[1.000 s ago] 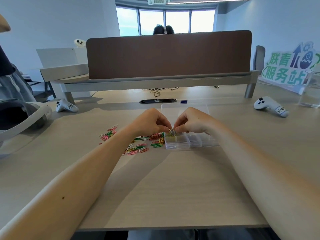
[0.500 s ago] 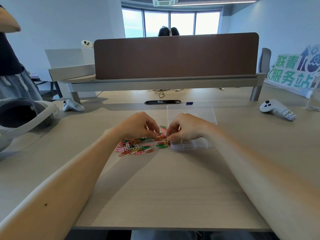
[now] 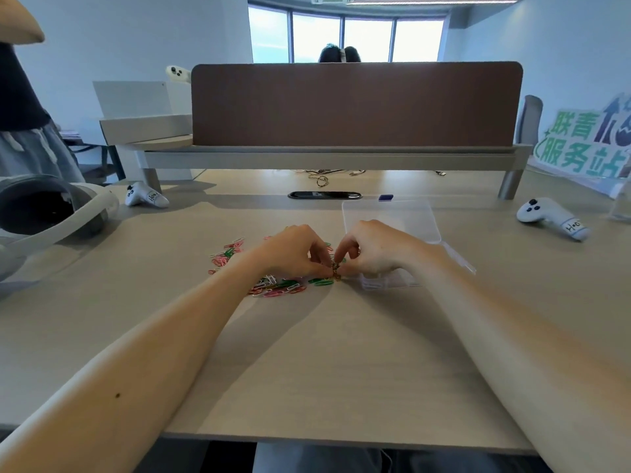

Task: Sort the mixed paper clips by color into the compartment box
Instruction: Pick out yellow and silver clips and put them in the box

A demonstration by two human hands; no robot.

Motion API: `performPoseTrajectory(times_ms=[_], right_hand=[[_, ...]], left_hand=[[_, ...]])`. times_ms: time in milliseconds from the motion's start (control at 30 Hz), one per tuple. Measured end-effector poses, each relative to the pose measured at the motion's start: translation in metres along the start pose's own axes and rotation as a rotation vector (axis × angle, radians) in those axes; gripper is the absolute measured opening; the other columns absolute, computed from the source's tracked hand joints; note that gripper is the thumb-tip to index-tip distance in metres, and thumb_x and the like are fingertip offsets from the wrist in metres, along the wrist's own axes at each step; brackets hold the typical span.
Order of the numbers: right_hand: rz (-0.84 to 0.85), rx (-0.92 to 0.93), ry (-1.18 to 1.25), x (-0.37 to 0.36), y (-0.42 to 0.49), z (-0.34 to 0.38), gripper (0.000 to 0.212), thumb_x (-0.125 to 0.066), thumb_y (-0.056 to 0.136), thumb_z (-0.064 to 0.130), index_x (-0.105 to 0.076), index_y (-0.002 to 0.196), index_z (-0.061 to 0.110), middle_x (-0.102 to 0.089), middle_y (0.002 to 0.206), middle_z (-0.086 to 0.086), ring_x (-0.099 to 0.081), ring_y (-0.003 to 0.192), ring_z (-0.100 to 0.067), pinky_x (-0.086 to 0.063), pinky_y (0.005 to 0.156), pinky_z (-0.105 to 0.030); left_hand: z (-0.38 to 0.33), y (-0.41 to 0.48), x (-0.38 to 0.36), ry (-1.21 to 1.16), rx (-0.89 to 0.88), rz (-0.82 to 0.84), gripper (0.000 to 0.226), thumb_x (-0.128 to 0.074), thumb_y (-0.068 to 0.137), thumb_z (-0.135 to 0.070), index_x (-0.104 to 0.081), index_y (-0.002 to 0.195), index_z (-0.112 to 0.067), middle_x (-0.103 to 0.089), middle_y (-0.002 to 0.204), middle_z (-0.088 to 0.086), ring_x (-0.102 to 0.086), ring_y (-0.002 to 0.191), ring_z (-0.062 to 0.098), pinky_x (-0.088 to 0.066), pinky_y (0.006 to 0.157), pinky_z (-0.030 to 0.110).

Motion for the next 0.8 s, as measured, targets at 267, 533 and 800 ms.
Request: performPoseTrajectory(times_ms=[267, 533, 800], right_hand=[[-0.013, -0.002, -0.016, -0.005, 0.003, 0.0, 0.012, -0.074, 0.082, 0.025, -0.076, 0.094, 0.024, -0.055, 0.082, 0.009, -0.054, 0.085, -0.014, -0.037, 0.063, -0.023], [-0.123, 0.011, 0.099, 0.006, 0.002, -0.001, 0.013, -0.075, 0.083, 0.02, -0.077, 0.096, 0.018, -0.072, 0.091, 0.002, -0.063, 0.086, -0.013, -0.051, 0.077, -0.03], [-0.2, -0.027, 0.387, 0.023, -0.008, -0.013, 0.013, -0.07, 0.086, 0.006, -0.075, 0.096, 0.013, -0.071, 0.078, 0.001, -0.067, 0.064, -0.009, -0.052, 0.061, -0.018]], left_hand=[[0.007, 0.0, 0.001, -0.07, 0.018, 0.033, 0.009, -0.074, 0.082, -0.026, -0.071, 0.084, -0.017, -0.068, 0.078, -0.007, -0.063, 0.069, 0.011, -0.048, 0.062, 0.019], [0.016, -0.007, 0.018, -0.314, 0.031, -0.067, 0.008, -0.076, 0.079, -0.011, -0.073, 0.086, -0.01, -0.073, 0.077, 0.005, -0.068, 0.068, 0.013, -0.056, 0.068, 0.02], [0.012, -0.006, 0.023, -0.332, -0.014, -0.138, 0.014, -0.071, 0.083, -0.009, -0.075, 0.096, -0.014, -0.075, 0.086, 0.002, -0.071, 0.076, 0.015, -0.058, 0.076, 0.025]])
Point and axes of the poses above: each hand's wrist, its own y-axis towards the middle knuckle, its own x-axis out of the back of the hand, z = x × y, the point moved 10 cm from there along y, towards the middle knuckle
